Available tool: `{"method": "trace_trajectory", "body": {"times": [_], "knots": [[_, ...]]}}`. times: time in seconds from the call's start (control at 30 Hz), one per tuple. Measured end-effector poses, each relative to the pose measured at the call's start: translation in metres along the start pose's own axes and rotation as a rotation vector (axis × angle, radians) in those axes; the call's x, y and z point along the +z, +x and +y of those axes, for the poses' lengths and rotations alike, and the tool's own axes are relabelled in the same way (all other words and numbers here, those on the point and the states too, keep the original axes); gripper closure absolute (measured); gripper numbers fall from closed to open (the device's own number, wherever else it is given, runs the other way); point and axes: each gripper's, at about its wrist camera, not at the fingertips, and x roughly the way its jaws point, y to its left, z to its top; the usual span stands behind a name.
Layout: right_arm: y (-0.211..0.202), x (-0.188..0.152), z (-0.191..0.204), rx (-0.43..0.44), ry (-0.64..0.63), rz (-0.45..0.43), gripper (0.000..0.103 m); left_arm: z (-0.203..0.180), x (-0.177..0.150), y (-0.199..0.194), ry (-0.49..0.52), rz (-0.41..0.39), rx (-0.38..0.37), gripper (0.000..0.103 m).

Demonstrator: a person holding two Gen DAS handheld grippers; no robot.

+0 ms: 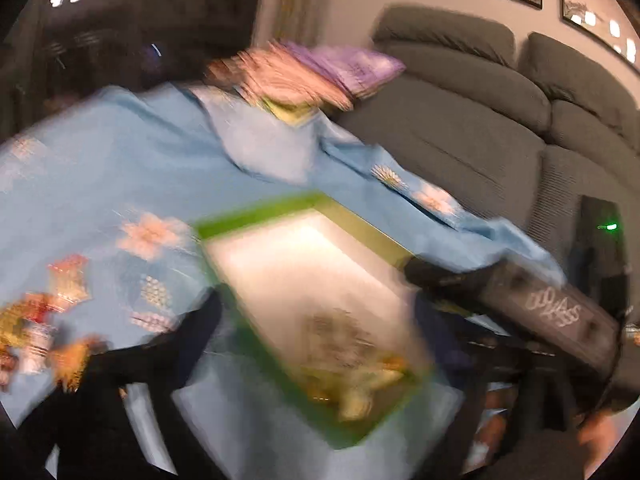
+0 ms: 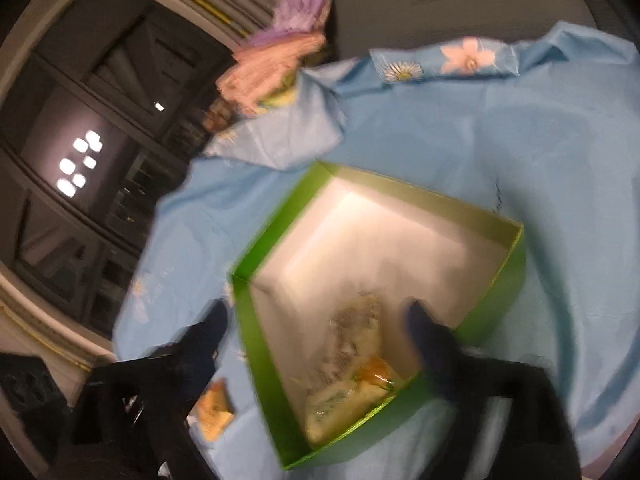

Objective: Organize snacks
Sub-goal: 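Carry the pale bag into the green box and open the left gripper, then grasp the red-edged cream packet with the right gripper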

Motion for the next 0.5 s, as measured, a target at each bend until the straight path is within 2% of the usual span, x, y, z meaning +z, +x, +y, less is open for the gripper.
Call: {"method": "trace_trajectory", "body": {"times": [0.07, 0.13, 0.23, 0.33, 0.4, 0.5], "knots": [[-0.007, -0.002, 0.008, 0.074, 0.004, -0.01, 0.0, 0.011, -0.004, -0.022, 0.029, -0.037, 0.008, 0.0], [-0.006, -0.006, 0.023, 0.12, -0.028, 0.017, 0.0, 0.028, -0.014, -0.042, 0.008, -0.046, 0.045, 0.0], [0.003, -0.023, 0.058, 0.099, -0.147, 0.07, 0.0, 0.058, -0.035, -0.07, -0.037, -0.041, 0.111, 0.0], [0.018, -0.046, 0.091, 0.088, -0.259, 0.114, 0.0, 0.09, -0.063, -0.091, -0.082, -0.03, 0.24, 0.0], [0.037, -0.067, 0.116, 0.09, -0.327, 0.185, 0.0, 0.113, -0.084, -0.094, -0.091, 0.034, 0.334, 0.0], [0.068, -0.091, 0.14, 0.094, -0.335, 0.3, 0.0, 0.149, -0.117, -0.095, -0.152, 0.147, 0.391, 0.0]]}}
